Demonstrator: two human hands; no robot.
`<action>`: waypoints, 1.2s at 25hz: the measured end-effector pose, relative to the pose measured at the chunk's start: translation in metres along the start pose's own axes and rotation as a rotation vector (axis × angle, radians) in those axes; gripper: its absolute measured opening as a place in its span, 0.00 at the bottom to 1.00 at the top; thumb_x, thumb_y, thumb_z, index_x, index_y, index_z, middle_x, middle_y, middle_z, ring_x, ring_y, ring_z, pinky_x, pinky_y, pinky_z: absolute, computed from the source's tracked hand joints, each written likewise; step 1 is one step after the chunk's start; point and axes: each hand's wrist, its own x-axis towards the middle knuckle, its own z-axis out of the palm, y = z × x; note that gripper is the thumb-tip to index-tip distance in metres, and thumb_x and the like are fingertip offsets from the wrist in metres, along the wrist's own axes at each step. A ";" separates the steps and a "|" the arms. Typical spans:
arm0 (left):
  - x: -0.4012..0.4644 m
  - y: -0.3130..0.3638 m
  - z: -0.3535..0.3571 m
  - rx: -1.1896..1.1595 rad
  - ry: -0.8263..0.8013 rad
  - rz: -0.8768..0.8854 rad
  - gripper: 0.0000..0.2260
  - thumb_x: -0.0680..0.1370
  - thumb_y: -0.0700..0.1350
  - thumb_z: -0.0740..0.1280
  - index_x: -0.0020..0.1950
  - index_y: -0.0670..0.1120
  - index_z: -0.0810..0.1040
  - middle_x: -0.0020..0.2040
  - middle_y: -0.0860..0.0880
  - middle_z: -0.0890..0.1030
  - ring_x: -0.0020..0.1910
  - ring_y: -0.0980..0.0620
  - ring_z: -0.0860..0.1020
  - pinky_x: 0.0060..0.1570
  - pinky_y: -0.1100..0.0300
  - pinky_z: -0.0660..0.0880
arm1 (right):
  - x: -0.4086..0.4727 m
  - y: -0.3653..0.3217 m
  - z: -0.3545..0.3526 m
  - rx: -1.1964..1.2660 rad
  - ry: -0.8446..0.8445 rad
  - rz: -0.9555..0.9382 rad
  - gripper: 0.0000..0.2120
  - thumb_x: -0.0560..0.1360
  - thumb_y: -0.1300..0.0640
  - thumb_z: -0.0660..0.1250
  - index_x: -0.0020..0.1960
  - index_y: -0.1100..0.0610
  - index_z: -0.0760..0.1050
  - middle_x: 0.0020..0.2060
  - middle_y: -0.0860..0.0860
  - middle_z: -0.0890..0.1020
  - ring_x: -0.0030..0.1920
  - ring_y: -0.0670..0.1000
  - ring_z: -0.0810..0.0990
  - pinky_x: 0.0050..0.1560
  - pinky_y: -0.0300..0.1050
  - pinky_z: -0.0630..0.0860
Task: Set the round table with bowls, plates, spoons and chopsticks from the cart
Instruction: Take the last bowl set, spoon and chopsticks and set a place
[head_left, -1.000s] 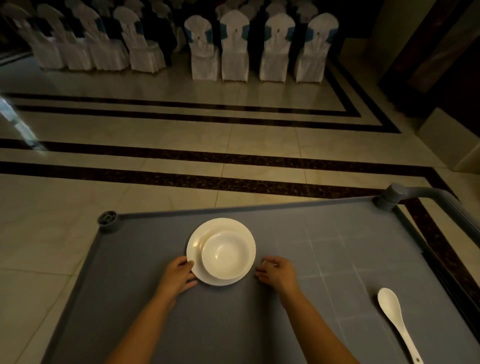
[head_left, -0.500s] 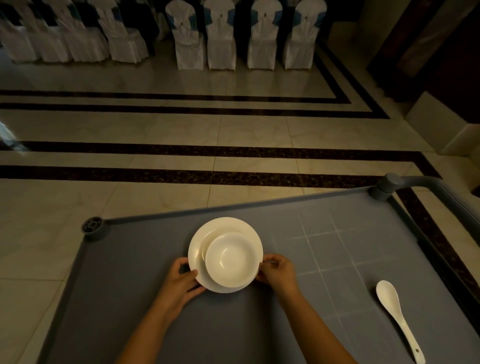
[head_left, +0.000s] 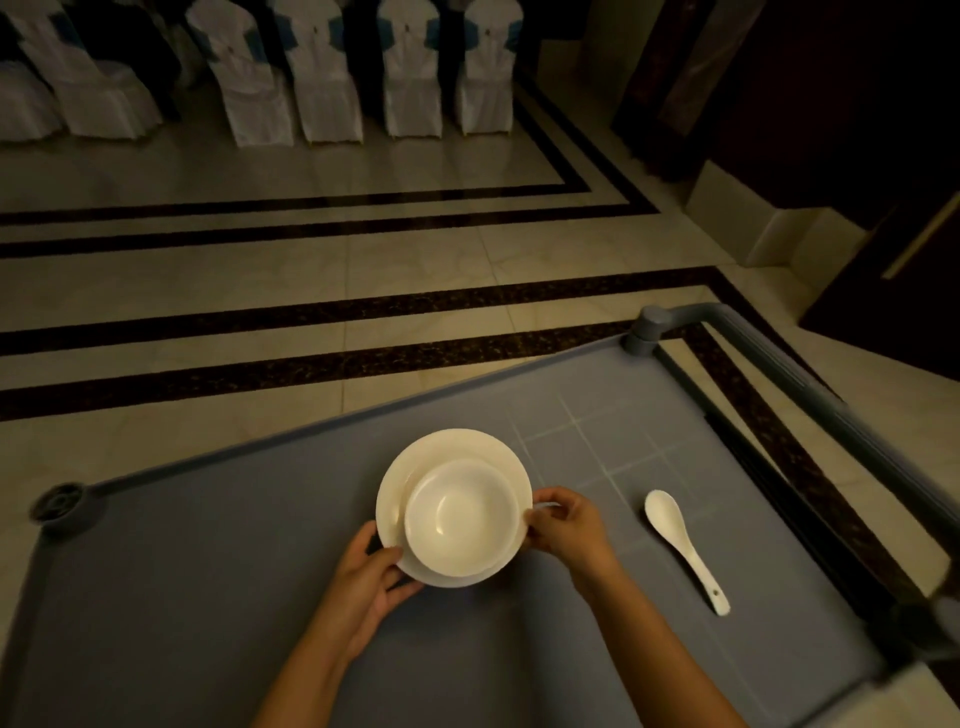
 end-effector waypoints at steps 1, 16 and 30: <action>-0.002 0.000 0.007 0.001 -0.026 -0.011 0.17 0.76 0.37 0.64 0.62 0.50 0.72 0.58 0.43 0.80 0.51 0.44 0.83 0.40 0.51 0.81 | -0.004 -0.001 -0.007 0.003 0.010 0.007 0.10 0.73 0.70 0.64 0.38 0.58 0.76 0.33 0.56 0.80 0.32 0.52 0.80 0.35 0.42 0.82; -0.019 -0.033 0.111 -0.005 -0.020 0.049 0.14 0.78 0.39 0.60 0.62 0.52 0.71 0.58 0.46 0.77 0.52 0.44 0.78 0.41 0.49 0.77 | -0.007 0.040 -0.232 -0.906 0.624 -0.161 0.17 0.76 0.60 0.62 0.64 0.62 0.72 0.58 0.60 0.78 0.57 0.59 0.77 0.57 0.51 0.75; -0.031 -0.034 0.148 -0.043 0.019 0.125 0.16 0.79 0.38 0.59 0.65 0.49 0.68 0.61 0.44 0.75 0.52 0.45 0.78 0.34 0.56 0.81 | 0.021 0.057 -0.244 -1.066 0.263 -0.048 0.07 0.75 0.60 0.62 0.52 0.60 0.72 0.52 0.58 0.77 0.51 0.56 0.77 0.46 0.45 0.73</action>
